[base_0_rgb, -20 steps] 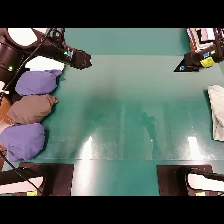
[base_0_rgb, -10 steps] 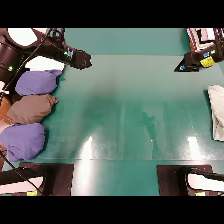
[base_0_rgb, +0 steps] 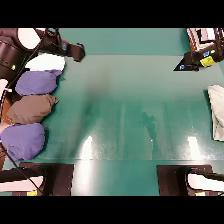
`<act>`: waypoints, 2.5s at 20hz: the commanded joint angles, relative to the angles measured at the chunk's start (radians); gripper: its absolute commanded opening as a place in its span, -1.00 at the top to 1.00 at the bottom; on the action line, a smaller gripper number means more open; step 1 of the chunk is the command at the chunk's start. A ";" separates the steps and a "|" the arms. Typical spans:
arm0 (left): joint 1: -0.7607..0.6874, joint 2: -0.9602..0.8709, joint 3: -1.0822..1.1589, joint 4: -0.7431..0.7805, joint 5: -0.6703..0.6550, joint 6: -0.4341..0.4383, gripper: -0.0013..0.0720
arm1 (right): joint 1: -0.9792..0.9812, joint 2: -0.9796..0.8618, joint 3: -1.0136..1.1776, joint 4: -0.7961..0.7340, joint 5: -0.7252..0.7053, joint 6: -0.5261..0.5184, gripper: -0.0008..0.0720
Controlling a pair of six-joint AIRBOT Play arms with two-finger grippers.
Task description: Fold the shirts.
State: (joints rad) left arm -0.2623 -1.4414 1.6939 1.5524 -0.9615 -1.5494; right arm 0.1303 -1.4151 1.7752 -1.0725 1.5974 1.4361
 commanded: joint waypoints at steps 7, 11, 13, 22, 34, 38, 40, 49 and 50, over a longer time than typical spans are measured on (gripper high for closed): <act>0.337 -0.298 0.002 0.096 0.215 -0.105 -0.96 | 0.001 0.000 0.000 0.001 0.000 0.000 0.93; 0.371 -0.390 0.008 0.089 0.299 -0.100 -0.96 | 0.002 0.000 0.000 0.009 0.000 0.000 0.93; 0.371 -0.442 0.053 0.090 0.301 -0.100 -0.97 | 0.016 0.000 0.000 0.006 0.000 0.000 0.93; 0.371 -0.519 0.140 0.089 0.243 -0.100 0.56 | 0.096 0.000 0.000 -0.003 -0.009 -0.006 0.93; 0.301 -0.084 0.379 0.013 0.037 -0.002 0.90 | 0.094 0.030 0.002 -0.003 -0.172 -0.024 0.93; 0.189 0.178 0.378 0.014 -0.172 0.040 0.90 | 0.050 0.108 0.001 0.000 -0.246 -0.024 0.93; 0.111 0.248 0.365 0.013 -0.277 0.037 0.91 | 0.006 0.163 0.001 0.000 -0.253 -0.024 0.93; -0.373 0.282 -0.247 -0.136 -0.221 -0.101 0.90 | -0.130 0.360 0.001 0.000 -0.262 -0.024 0.93; -0.404 0.281 -0.327 -0.165 -0.140 -0.100 0.72 | -0.130 0.369 0.001 0.000 -0.262 -0.024 0.93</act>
State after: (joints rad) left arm -0.5423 -1.1660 1.5837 1.4822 -1.2495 -1.6299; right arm 0.0219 -1.0866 1.7760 -1.0721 1.3407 1.4120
